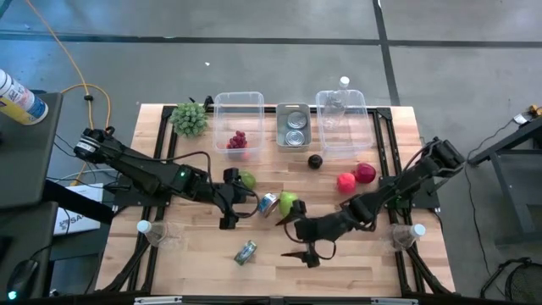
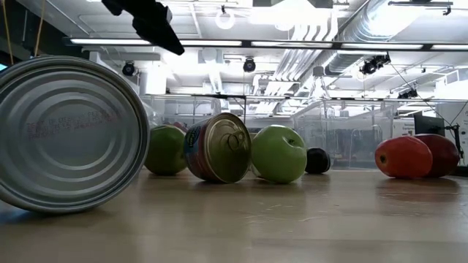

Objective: Pick & Place Food Item
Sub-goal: Put the empty water bottle into the right transparent bin

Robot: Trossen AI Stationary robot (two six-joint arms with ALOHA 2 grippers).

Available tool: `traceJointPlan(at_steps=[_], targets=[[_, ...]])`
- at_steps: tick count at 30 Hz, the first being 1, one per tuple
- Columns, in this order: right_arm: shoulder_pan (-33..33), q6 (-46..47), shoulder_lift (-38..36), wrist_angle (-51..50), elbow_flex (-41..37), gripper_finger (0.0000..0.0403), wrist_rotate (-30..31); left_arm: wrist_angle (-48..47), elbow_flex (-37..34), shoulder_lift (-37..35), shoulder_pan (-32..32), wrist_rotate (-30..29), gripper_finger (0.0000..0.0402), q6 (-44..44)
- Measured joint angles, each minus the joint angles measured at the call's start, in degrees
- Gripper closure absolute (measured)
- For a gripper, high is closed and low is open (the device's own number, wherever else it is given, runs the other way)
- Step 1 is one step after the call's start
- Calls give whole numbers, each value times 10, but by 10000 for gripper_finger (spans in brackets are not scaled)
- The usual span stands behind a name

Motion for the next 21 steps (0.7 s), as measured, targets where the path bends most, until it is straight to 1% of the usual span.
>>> traceJointPlan(at_steps=[4,7,10,12,16,21], targets=[[-9,-8,-3,-30,18,11,6,-13,0,0,-13,2,50,-33],[-14,-1,-3,-54,23,11,4,-50,0,-6,-28,40,50,-60],[-26,31,-3,-98,23,11,2,-78,0,-23,-39,85,50,-93],[-33,40,-3,-112,23,11,11,-92,0,-35,-48,101,50,-120],[-39,38,-3,-128,23,11,50,-90,0,-64,-69,101,50,-132],[-39,36,-3,-126,23,11,51,-89,0,-94,-89,102,50,-144]])
